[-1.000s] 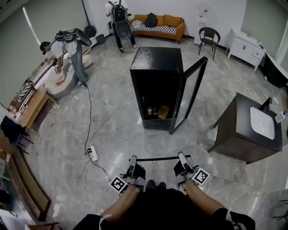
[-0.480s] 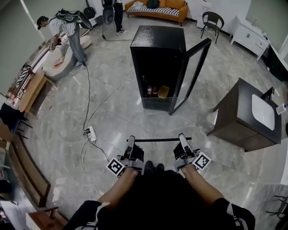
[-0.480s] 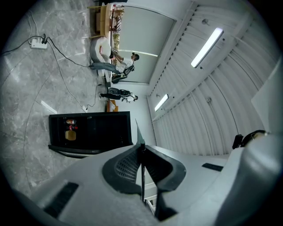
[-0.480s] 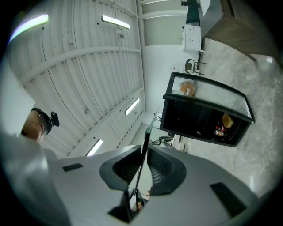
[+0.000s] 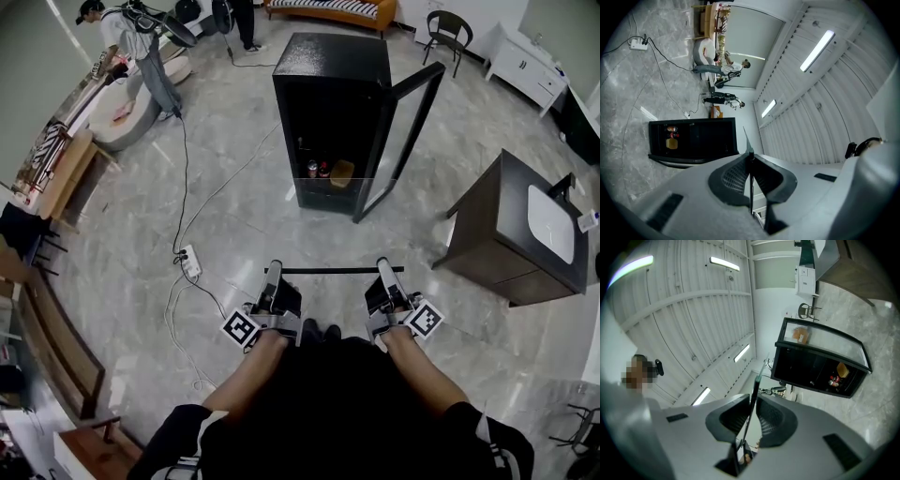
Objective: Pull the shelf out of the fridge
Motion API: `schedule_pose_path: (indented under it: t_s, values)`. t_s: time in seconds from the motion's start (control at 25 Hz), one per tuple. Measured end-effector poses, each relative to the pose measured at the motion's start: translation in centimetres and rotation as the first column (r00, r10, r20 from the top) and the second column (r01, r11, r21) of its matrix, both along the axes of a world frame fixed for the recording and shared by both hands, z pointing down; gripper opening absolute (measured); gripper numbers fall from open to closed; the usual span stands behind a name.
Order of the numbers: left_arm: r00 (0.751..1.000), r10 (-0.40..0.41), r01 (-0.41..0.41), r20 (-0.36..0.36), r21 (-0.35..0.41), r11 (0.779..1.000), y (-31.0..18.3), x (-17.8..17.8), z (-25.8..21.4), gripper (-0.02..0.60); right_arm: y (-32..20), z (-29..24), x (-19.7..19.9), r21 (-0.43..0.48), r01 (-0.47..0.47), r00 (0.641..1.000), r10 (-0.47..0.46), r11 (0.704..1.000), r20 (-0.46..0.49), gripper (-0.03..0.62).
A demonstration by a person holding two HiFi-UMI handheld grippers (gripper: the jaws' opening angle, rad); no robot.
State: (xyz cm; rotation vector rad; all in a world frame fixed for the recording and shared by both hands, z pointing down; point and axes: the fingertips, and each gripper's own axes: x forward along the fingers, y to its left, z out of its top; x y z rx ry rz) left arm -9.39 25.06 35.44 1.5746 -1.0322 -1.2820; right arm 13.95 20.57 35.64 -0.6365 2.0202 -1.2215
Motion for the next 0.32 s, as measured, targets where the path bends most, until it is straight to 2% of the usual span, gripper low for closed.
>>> schedule_pose_path:
  t_s: [0.32]
  values:
    - [1.000, -0.010, 0.010, 0.003, 0.011, 1.000, -0.28, -0.74, -0.17, 0.035, -0.43, -0.31, -0.84, 0.012, 0.015, 1.000, -0.015, 1.000, -0.002, 0.046]
